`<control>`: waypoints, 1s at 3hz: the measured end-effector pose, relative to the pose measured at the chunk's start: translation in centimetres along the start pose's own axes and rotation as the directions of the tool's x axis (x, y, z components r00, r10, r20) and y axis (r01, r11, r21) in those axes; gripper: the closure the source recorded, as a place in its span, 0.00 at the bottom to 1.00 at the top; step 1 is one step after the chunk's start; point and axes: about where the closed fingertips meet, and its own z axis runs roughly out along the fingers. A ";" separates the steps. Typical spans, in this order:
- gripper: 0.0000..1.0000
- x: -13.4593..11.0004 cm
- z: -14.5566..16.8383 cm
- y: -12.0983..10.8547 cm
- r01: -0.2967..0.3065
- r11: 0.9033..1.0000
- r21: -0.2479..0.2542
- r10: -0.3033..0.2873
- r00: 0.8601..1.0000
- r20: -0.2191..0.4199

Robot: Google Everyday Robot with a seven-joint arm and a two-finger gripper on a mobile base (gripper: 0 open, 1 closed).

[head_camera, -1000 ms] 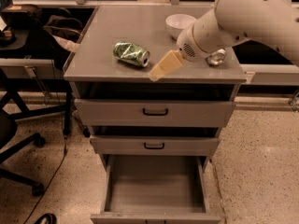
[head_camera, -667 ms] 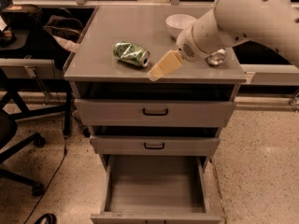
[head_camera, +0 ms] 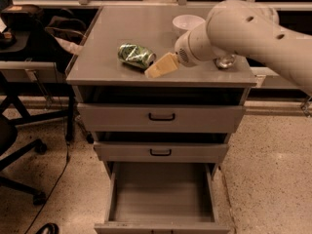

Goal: Place green can into bottom drawer

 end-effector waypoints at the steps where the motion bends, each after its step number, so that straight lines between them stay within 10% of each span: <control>1: 0.00 -1.3 1.8 -0.6 -0.008 0.999 0.033 0.006 0.999 0.039; 3: 0.00 -3.4 4.2 -0.8 0.008 0.999 0.037 -0.010 0.998 0.069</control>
Offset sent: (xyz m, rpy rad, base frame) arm 0.0547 0.0292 0.0008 0.0254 -0.0947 -0.0217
